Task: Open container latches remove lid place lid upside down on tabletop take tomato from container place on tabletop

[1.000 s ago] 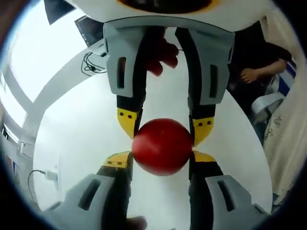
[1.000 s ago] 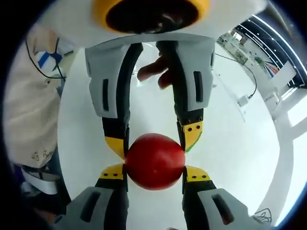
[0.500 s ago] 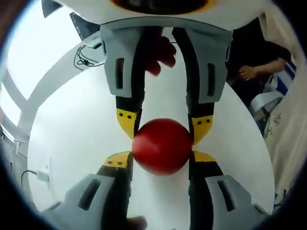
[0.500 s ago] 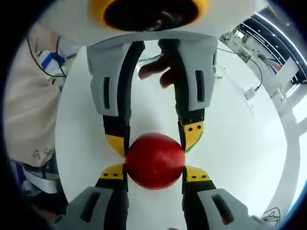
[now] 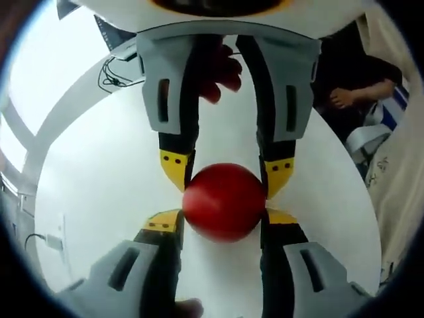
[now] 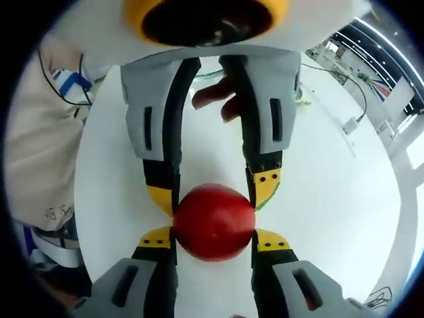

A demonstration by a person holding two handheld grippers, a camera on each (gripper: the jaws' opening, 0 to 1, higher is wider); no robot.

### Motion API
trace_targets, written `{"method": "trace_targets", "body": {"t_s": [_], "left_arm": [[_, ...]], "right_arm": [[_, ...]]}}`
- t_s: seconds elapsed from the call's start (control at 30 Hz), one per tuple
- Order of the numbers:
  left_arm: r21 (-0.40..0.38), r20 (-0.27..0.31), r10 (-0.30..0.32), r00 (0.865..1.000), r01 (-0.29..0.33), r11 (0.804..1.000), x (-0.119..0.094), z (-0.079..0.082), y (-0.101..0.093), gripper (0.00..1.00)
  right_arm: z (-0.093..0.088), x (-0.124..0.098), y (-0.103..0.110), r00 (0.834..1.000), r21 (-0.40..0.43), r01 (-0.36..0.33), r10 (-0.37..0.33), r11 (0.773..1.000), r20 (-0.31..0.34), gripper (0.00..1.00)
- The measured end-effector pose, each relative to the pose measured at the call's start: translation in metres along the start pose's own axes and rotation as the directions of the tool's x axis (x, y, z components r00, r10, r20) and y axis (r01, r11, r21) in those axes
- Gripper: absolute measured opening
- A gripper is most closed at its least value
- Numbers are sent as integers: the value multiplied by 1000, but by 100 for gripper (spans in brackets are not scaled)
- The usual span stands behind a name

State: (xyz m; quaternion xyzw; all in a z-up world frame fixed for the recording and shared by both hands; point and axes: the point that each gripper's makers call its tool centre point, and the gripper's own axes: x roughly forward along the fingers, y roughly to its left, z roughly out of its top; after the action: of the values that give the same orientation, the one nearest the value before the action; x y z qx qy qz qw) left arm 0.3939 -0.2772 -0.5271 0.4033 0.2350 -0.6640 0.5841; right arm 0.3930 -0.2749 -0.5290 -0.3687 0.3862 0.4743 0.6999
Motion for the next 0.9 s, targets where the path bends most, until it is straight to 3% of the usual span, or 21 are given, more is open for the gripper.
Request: {"method": "trace_targets", "body": {"t_s": [0.63,0.9], "left_arm": [[0,3,-1,1000,1,1000,0,-1,0,40],[18,30,17,999,-18,1000,-15,0,6,43]], "right_arm": [[0,-2,0,1000,26,19,-18,999,-11,44],[2,-9,-6,999,26,34,-34,999,1,46]]}}
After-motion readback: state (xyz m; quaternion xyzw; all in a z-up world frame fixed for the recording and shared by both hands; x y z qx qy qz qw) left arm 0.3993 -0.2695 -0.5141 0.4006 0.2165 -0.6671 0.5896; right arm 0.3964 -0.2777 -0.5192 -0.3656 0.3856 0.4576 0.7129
